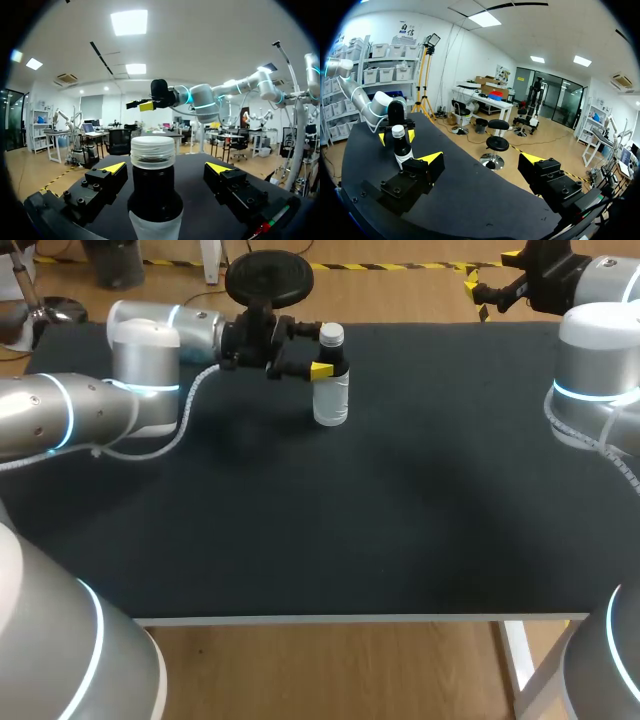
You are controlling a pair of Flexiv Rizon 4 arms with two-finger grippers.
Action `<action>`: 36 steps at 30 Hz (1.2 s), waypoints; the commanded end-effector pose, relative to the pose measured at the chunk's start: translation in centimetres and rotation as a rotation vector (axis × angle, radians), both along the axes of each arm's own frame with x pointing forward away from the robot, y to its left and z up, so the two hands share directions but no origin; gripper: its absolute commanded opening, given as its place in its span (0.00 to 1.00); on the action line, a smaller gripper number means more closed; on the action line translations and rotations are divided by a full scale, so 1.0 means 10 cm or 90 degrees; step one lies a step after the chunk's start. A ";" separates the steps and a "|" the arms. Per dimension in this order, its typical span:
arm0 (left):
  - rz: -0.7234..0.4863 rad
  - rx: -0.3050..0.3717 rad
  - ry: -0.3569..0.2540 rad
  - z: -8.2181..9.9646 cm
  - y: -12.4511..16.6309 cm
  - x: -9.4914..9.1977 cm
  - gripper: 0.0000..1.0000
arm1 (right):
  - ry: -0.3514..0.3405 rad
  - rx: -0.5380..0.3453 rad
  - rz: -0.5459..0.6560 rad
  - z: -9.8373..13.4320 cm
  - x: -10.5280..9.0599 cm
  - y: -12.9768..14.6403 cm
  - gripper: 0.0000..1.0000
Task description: Unscrew the bottle cap
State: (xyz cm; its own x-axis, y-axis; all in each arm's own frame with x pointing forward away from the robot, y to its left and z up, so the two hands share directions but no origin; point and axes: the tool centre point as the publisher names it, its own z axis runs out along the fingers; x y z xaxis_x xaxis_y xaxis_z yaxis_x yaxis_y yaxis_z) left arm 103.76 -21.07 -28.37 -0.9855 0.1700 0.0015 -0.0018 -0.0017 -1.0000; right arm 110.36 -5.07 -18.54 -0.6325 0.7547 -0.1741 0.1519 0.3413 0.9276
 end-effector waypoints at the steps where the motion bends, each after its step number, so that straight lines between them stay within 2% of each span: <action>1: -0.010 -0.001 0.001 -0.03 -0.02 0.06 1.00 | 0.001 -0.001 0.000 0.00 0.00 0.00 1.00; 36: -0.017 0.003 -0.001 -0.02 -0.08 0.08 0.99 | 0.001 -0.001 0.000 0.00 0.00 0.00 1.00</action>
